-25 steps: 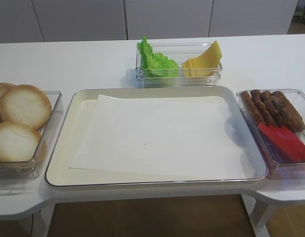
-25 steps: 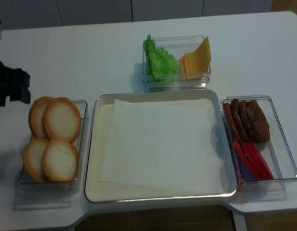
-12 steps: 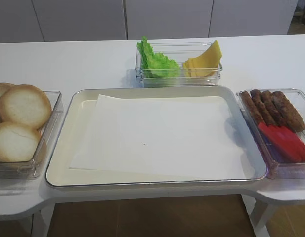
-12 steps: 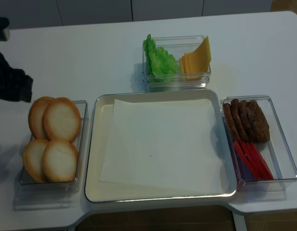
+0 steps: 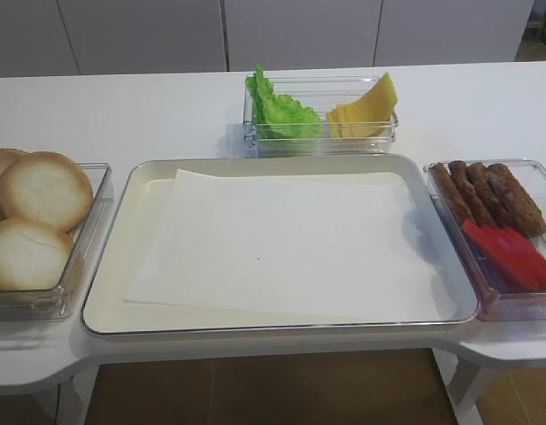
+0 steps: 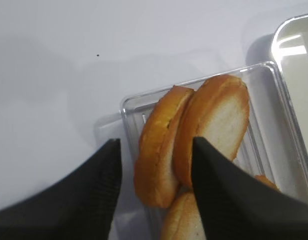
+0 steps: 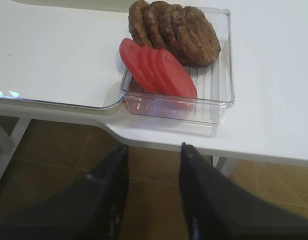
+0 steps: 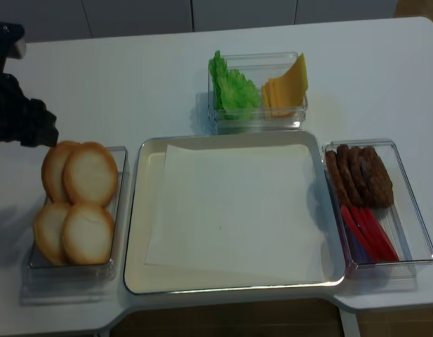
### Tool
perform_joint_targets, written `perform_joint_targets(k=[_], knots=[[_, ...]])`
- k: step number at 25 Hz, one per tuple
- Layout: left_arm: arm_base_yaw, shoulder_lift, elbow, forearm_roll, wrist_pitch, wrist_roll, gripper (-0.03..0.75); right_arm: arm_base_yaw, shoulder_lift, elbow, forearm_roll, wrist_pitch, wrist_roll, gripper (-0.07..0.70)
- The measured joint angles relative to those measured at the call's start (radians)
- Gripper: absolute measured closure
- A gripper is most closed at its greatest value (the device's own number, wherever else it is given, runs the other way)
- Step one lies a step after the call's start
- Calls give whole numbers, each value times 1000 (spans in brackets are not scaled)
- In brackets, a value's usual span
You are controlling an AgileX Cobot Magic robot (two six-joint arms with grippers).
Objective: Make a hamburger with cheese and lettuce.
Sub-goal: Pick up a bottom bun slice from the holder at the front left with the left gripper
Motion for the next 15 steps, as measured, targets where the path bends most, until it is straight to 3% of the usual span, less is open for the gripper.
perform_joint_targets(k=[7,15], knots=[[0,46,0,0,0,0,305,0,0,0,0,0,0,351],[0,80,0,2,-2,2,301,0,0,0,0,0,0,351]])
